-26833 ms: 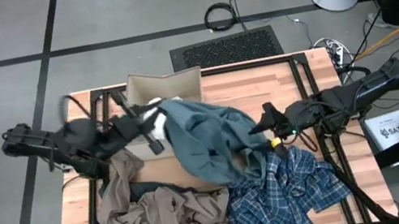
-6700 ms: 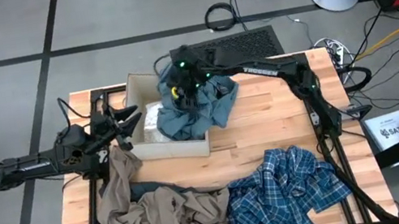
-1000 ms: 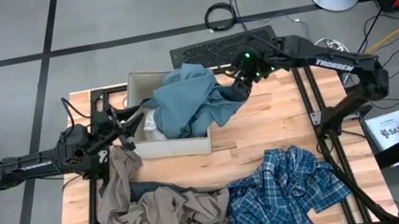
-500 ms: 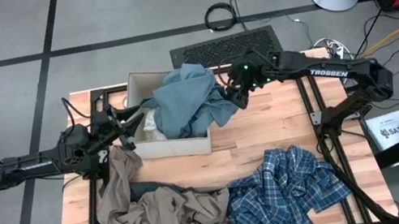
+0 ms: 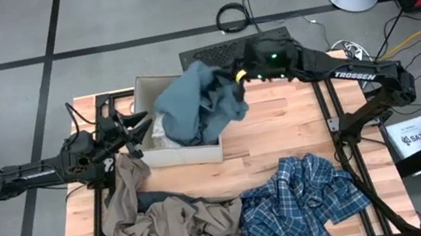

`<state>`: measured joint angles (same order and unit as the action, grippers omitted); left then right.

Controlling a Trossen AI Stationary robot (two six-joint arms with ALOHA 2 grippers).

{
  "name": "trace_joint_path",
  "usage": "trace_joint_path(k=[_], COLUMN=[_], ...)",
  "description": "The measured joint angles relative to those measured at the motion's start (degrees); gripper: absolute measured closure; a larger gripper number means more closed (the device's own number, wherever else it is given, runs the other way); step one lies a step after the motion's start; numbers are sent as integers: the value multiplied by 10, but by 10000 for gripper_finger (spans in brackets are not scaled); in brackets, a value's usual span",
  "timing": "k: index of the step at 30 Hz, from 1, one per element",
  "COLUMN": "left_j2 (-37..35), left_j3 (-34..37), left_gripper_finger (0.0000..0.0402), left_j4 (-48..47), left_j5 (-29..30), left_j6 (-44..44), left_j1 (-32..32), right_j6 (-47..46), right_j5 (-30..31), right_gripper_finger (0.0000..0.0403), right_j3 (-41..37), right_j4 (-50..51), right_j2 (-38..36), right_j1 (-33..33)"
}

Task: Sort clothes
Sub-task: Put the gray jeans into the white laundry bin

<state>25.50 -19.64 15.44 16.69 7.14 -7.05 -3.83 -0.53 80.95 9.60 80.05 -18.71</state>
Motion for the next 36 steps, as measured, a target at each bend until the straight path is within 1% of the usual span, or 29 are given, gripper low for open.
trace_joint_path(k=[3,6,9,11,13,16,18,21,25,27,30,31,33,36], left_j2=[0,0,-1,-10,-20,-34,-41,-43,-43,-43,-43,-43,-43,-43], left_j3=[0,0,0,0,0,0,0,0,0,0,0,0,0,0], left_gripper_finger=[228,228,228,228,228,228,228,228,228,228,228,228,228,228], left_j4=[1,3,12,11,5,0,-1,-10,-15,-16,-15,-15,-15,-15], left_j5=[0,0,19,52,72,75,76,76,76,76,76,76,76,76], left_j6=[0,0,-1,-1,-2,-4,-6,-14,-17,-18,-20,-21,-21,-21], left_j1=[0,0,0,0,0,0,0,0,0,0,0,0,0,0], right_j6=[-4,-28,-54,-80,-101,-120,-123,-131,-135,-130,-85,-67,-33,35], right_j5=[-24,-33,-54,-73,-87,-89,-89,-95,-143,-146,-146,-146,-147,-148], right_gripper_finger=[402,402,402,403,403,403,403,403,403,403,403,403,403,402], right_j3=[2,2,1,1,1,1,1,1,1,1,1,7,36,118], right_j4=[-133,-201,-260,-330,-410,-497,-515,-514,-498,-464,-418,-393,-303,-137], right_j2=[14,53,114,159,202,261,297,340,380,384,374,371,362,356], right_j1=[11,16,16,17,17,18,19,20,20,20,20,19,16,15])
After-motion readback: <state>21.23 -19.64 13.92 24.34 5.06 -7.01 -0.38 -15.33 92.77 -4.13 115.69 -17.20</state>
